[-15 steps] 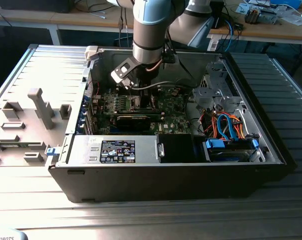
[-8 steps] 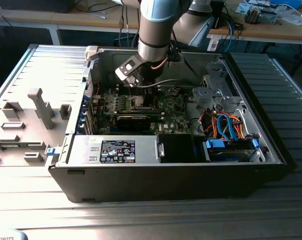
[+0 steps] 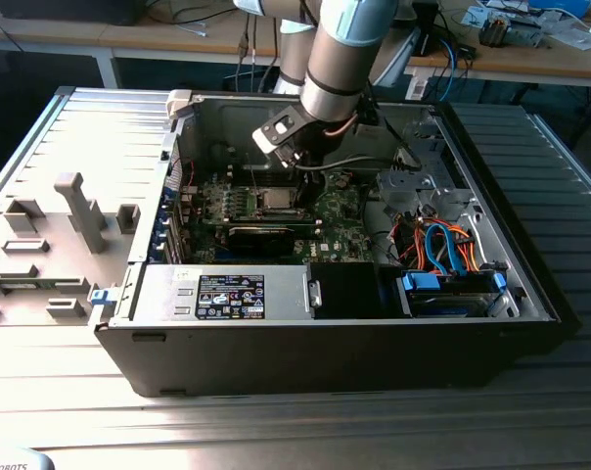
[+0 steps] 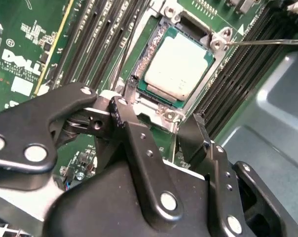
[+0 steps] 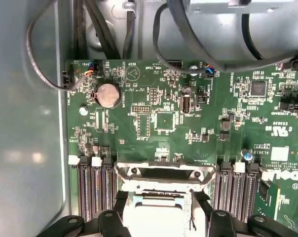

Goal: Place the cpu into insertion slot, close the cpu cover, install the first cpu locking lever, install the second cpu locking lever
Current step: 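Place the cpu into insertion slot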

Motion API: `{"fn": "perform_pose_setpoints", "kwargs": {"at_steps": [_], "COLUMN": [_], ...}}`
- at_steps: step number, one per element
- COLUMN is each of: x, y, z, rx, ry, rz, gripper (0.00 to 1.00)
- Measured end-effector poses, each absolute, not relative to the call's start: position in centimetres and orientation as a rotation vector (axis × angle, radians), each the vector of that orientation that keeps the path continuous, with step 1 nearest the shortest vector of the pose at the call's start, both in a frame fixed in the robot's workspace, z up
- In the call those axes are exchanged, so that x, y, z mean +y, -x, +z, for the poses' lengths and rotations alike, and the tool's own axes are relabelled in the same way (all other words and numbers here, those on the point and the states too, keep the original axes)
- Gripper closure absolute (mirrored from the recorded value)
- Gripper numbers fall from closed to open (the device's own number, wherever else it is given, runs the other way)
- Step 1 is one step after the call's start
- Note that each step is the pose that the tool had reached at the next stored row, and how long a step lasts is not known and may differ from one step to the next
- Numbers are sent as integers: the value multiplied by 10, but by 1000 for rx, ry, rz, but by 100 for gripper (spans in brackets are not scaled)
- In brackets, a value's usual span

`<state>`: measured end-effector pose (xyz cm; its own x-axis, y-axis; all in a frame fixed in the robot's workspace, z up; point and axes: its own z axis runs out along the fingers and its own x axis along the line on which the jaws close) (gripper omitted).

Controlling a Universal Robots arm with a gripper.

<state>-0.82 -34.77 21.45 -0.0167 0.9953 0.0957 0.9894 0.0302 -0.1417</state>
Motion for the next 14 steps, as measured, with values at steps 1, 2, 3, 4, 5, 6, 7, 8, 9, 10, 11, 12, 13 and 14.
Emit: {"fn": "perform_pose_setpoints", "kwargs": {"at_steps": [1,2,3,4,5,6,7,8,9,10,11,12,13,14], "x": [-348,-348,-348,-348,-348,-347,-347,-347,-346,-346,-345,-345,-344,-344], "y": [8,9,13,17,21,24,25,28,30,31,32,32,32,32], "z": [214,214,214,214,214,214,214,213,212,211,210,209,209,208], "rx": [-2127,-2127,-2127,-2128,-2129,-2129,-2129,-2129,-2130,-2130,-2131,-2131,-2131,-2131], "ry": [2077,2077,2077,2078,2079,2079,2079,2079,2078,2078,2078,2078,2078,2078], "rz": [52,52,51,49,48,47,47,47,47,47,47,48,48,48], "gripper": [38,38,38,38,38,38,38,38,38,38,38,38,38,38]}}
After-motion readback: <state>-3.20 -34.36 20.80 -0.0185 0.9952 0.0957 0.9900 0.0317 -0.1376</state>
